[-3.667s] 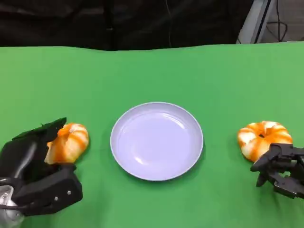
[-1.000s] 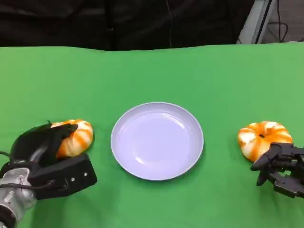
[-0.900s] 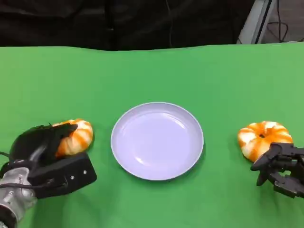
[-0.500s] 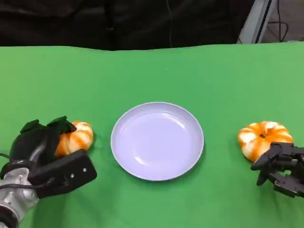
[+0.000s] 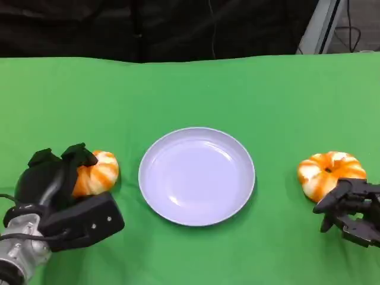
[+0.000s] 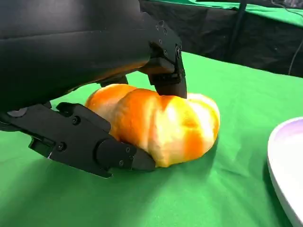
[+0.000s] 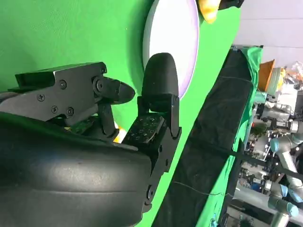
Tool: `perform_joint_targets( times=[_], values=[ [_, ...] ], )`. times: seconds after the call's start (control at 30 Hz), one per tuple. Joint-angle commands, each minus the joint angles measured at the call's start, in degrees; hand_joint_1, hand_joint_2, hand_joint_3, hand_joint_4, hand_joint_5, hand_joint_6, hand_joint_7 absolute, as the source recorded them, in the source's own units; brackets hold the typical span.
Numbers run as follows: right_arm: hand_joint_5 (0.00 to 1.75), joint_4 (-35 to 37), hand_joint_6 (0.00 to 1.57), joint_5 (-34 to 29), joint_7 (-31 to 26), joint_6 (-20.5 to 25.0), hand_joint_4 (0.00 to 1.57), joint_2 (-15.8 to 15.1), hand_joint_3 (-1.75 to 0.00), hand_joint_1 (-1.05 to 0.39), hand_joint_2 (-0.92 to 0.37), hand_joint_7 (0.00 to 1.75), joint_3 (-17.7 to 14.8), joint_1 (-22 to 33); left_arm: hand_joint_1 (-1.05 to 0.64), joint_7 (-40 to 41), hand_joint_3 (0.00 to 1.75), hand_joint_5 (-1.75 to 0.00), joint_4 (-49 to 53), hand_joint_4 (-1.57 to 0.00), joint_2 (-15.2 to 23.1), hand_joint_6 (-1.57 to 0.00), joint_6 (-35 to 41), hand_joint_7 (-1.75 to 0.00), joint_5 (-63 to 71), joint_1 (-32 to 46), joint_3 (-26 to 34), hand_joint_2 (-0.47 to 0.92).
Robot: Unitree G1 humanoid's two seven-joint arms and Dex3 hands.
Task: Grasp the bread from the table and place it into the plate.
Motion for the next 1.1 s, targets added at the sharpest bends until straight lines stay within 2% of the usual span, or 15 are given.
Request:
perform_joint_targets(
  times=[0.03, 0.17, 0.7, 1.1],
  values=[
    [1.38, -0.1, 0.96, 0.3, -0.2, -0.3, 0.87, -0.9, -0.48, 0.07, -0.9, 0.88, -0.4, 0.4, -0.14, -0.8, 0.5, -1.68, -1.3, -0.22, 0.5, -0.34, -0.8, -1.36, -0.6, 1.4, 0.5, 0.92],
    [1.38, 0.0, 0.96, 0.2, -0.2, -0.5, 0.87, -0.9, -0.49, 0.07, -0.9, 0.88, -0.4, 0.3, -0.13, -0.9, 0.51, -1.68, -2.4, -0.21, 0.8, -0.34, -1.6, -1.36, -0.9, 1.8, 0.8, 0.92],
    [1.38, 0.1, 0.97, 0.1, -0.4, -0.3, 0.87, -0.8, -0.51, 0.06, -0.89, 0.88, -0.3, 0.3, -0.12, -0.2, 0.4, -1.66, -10.0, -0.22, 2.5, -0.34, -1.5, -1.33, 0.3, 3.7, 0.8, 0.92],
    [1.38, -0.1, 0.97, -0.2, -0.8, -0.4, 0.87, -0.9, -0.51, 0.07, -0.89, 0.88, -0.1, 0.3, -0.13, -1.8, 0.45, -1.65, -19.1, -0.22, 4.1, -0.33, -1.1, -1.34, 0.0, 6.6, 2.5, 0.92]
  ],
)
